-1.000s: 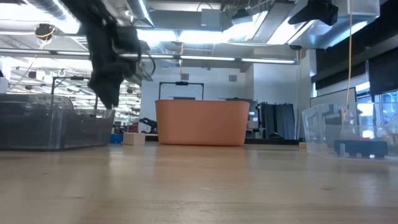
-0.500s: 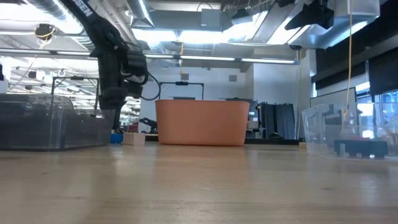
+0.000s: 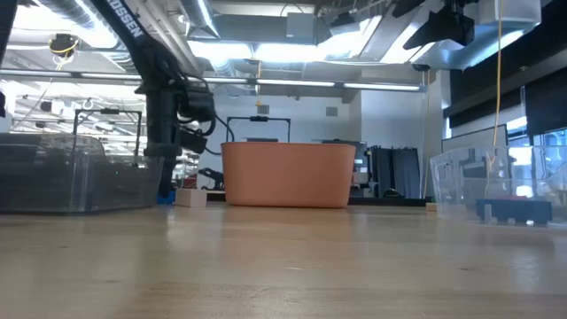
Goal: Sort & place blocks by color
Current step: Put the top blue game piece into the transparent bin
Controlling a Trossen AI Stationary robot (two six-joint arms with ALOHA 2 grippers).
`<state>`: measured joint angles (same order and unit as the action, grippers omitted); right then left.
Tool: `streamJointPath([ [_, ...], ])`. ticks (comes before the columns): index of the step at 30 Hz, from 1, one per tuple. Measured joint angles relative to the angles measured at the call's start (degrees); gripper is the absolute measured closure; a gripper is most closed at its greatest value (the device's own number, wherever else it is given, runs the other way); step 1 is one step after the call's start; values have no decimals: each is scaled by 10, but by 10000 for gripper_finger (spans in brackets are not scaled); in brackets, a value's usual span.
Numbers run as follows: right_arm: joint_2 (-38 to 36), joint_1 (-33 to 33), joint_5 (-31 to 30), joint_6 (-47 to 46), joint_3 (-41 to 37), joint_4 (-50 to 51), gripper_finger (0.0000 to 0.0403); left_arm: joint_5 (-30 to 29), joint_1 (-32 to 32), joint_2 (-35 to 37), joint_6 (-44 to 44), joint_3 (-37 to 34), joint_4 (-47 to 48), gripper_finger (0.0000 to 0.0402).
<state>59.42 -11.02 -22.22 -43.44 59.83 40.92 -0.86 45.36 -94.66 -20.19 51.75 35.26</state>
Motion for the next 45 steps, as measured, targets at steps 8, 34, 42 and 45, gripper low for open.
streamJointPath([
  [8, 0, 0, 0, 0, 0, -3, 111, -2, 0, -21, -1, -2, -12, 171],
  [34, 0, 0, 14, 2, 0, -8, 111, -26, -6, 5, 24, -4, 4, 272],
  [42, 0, 0, 14, 3, 0, -8, 111, -42, -11, 40, 48, -4, 3, 272],
  [45, 0, 0, 14, 3, 0, -8, 111, -46, -11, 64, 51, -4, 3, 272],
])
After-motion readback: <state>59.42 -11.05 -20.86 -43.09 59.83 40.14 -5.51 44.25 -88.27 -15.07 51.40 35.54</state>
